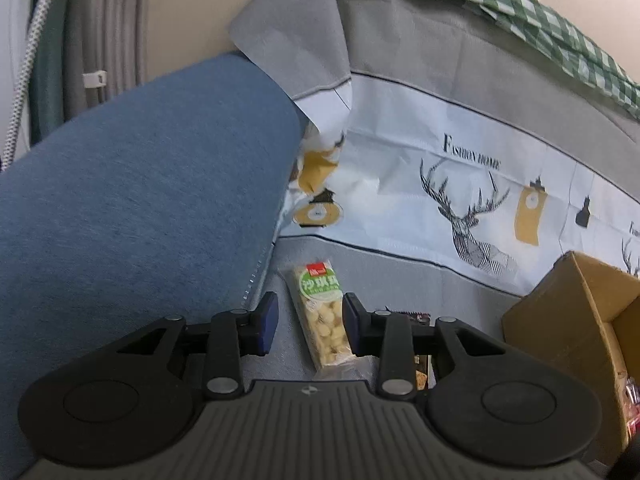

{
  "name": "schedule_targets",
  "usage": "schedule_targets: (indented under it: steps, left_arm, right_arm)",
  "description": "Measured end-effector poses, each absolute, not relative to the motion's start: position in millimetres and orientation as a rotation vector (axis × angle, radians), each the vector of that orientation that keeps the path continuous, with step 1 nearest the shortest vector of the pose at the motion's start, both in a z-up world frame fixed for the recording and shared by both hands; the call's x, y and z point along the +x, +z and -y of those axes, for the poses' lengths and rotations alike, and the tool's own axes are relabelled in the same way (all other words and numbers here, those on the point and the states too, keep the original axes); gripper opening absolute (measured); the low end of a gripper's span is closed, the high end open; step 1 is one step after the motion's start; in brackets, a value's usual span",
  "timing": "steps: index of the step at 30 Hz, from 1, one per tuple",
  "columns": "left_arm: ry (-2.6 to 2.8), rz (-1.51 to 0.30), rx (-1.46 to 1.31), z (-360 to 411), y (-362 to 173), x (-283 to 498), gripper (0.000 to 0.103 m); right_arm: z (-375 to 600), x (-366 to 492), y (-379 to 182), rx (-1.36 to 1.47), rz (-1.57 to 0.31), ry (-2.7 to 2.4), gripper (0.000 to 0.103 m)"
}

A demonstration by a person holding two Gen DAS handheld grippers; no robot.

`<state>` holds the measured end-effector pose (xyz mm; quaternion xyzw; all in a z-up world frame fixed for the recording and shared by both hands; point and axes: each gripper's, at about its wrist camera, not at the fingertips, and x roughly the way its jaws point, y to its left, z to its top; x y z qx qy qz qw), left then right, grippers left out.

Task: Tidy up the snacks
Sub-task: 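Grasp the green-label peanut bar with the left tool while the right tool grasps the chocolate cracker bar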

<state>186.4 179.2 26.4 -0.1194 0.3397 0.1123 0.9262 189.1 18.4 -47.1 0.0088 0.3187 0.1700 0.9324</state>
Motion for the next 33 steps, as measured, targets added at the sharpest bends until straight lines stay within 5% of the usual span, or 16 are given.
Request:
schedule_targets:
  steps: [7, 9, 11, 13, 22, 30, 33]
  left_arm:
    - [0.182, -0.739, -0.22, -174, 10, 206, 0.048]
    - [0.161, -0.763, -0.227, -174, 4, 214, 0.051]
    - [0.148, -0.786, -0.221, -172, -2, 223, 0.056]
    - [0.14, -0.807, -0.221, -171, -10, 232, 0.059]
    - [0.158, -0.906, -0.2, -161, -42, 265, 0.083]
    - [0.204, -0.949, -0.139, -157, -59, 278, 0.081]
    - [0.217, -0.93, -0.119, -155, -54, 275, 0.05]
  right_arm:
    - [-27, 204, -70, -0.043, -0.72, 0.356, 0.071]
    - [-27, 209, -76, -0.041, -0.76, 0.34, 0.067]
    - [-27, 210, -77, -0.042, -0.769, 0.332, 0.045]
    - [-29, 209, -75, -0.056, -0.766, 0.339, 0.041]
    - [-22, 206, -62, -0.012, -0.758, 0.228, 0.041]
    - [-15, 209, -67, 0.034, -0.814, 0.202, 0.041]
    - [-13, 206, -65, 0.032, -0.806, 0.207, 0.041]
